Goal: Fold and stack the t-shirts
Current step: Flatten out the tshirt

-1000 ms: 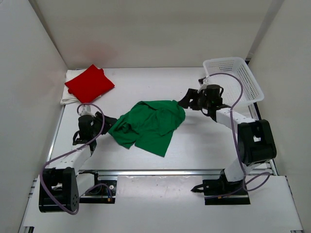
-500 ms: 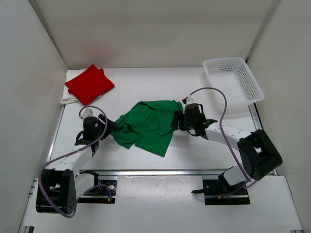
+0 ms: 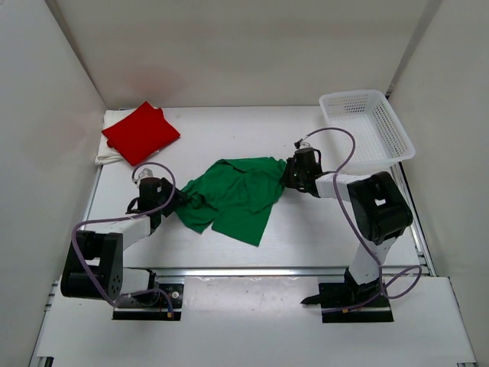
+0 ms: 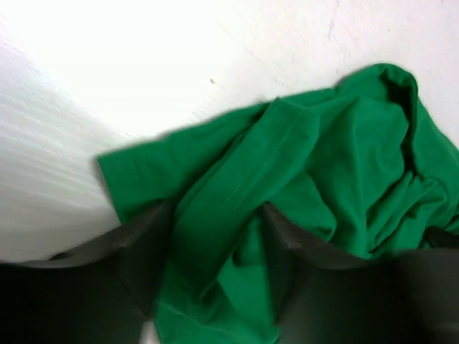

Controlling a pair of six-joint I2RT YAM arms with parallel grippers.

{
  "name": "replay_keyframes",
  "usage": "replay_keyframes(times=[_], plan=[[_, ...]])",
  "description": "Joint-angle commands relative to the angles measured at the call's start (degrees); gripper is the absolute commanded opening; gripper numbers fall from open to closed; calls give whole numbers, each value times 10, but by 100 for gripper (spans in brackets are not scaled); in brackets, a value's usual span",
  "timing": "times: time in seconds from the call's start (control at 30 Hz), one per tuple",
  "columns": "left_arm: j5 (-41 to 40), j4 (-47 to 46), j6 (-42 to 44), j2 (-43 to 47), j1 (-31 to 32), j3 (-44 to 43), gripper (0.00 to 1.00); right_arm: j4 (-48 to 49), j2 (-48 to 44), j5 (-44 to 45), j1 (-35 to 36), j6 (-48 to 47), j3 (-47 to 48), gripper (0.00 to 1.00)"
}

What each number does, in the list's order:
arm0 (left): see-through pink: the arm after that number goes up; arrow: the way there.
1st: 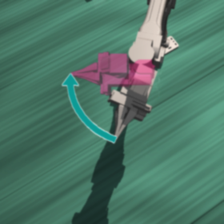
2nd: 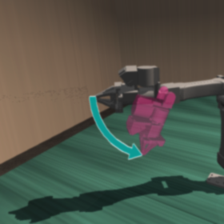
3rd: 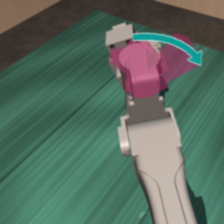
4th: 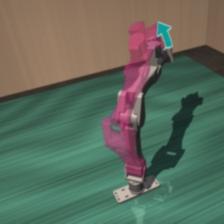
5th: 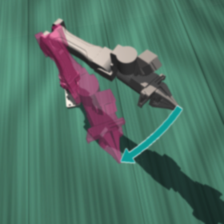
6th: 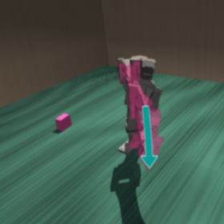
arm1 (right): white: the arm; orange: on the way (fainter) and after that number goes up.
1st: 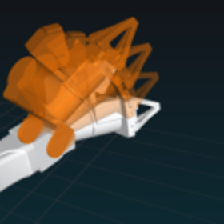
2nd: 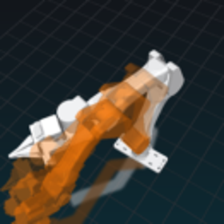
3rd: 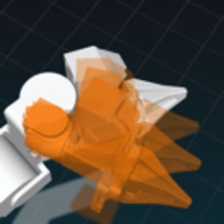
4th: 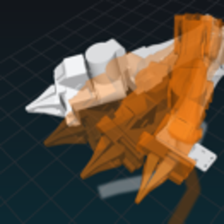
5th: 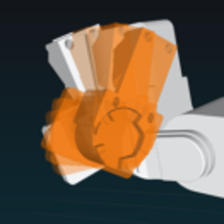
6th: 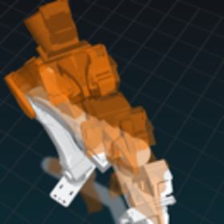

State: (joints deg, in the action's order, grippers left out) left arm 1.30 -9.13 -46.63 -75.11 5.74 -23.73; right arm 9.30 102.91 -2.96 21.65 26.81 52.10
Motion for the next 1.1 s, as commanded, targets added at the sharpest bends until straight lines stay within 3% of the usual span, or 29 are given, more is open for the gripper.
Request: replay_keyframes(times=[0.0, 0.03, 0.1, 0.13, 0.17, 0.37, 0.57, 0.73, 0.8, 0.9, 0.93, 1.0, 1.07], plan=[[-16, -45, -4, -4, -10, 7, 57, 24, 4, -29, -7, 9, 34, 0], [4, -49, -6, -25, -15, -5, 34, 13, -4, -28, -6, 5, 45, 0], [21, -38, -7, -47, -25, -29, 12, -4, -32, -21, 1, -11, 55, 0], [45, -38, -11, -47, -27, -45, 1, -12, -54, -15, 2, -19, 52, 0], [46, -34, -13, -33, -23, -63, 0, -16, -92, -9, 7, -24, 49, 0], [-3, 31, 28, 121, 23, -151, 0, -70, -274, 17, 37, -71, 44, 0], [89, 40, 7, 240, -82, -166, 0, -174, -426, 28, 76, -112, 91, 0], [73, 91, 53, 267, -64, -253, 0, -261, -476, 59, 121, -138, 211, 0], [31, 143, 81, 272, -49, -303, 0, -274, -490, 54, 127, -133, 249, 0], [-57, 135, 120, 294, -25, -302, 0, -263, -473, 35, 79, -126, 269, 0], [-73, 118, 128, 303, -13, -280, 5, -258, -460, -4, 26, -110, 265, 0], [-125, 20, 125, 357, 11, -164, 23, -189, -424, -136, -81, -55, 223, 0], [-150, -31, 118, 387, 15, -77, 51, -101, -373, -277, -143, 25, 145, 0]])
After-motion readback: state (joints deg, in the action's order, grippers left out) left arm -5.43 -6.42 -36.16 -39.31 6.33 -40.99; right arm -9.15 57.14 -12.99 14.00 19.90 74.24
